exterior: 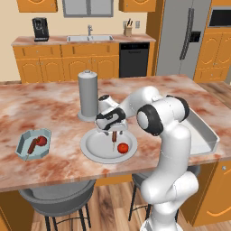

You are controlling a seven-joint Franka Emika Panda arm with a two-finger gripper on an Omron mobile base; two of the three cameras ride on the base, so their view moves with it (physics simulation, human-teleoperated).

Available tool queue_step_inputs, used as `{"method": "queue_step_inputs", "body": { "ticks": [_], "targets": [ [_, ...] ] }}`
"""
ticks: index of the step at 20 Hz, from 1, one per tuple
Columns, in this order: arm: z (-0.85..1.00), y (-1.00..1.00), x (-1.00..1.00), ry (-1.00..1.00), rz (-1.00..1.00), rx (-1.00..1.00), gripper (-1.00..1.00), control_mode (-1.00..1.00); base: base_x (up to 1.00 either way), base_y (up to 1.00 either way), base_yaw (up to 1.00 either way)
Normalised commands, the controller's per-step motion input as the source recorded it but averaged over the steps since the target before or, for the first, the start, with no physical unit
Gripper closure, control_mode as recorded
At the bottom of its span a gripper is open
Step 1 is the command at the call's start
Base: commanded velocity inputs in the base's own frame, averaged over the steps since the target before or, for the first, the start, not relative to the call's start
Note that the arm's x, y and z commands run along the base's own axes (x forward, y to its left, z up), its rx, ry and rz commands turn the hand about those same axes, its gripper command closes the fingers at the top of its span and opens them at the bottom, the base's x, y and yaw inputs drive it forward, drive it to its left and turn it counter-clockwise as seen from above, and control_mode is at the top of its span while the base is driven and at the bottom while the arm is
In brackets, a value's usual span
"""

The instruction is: Place one cooked food and one vegetable from the large plate to each tupperware container.

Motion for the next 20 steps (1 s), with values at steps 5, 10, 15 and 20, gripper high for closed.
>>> {"method": "queue_step_inputs", "body": {
  "ticks": [5,10,15,20],
  "targets": [
    [-0.01,0.0,0.0,0.0,0.0,0.0,1.0,-1.0,0.0,0.0,0.0],
    [0.0,-0.05,0.0,0.0,0.0,0.0,1.0,-1.0,0.0,0.0,0.0],
    [0.08,0.0,0.0,0.0,-0.07,0.0,1.0,-1.0,0.0,0.0,0.0],
    [0.68,-0.02,-0.01,0.05,-0.18,0.01,1.0,-1.0,0.0,0.0,0.0]
  ]
}}
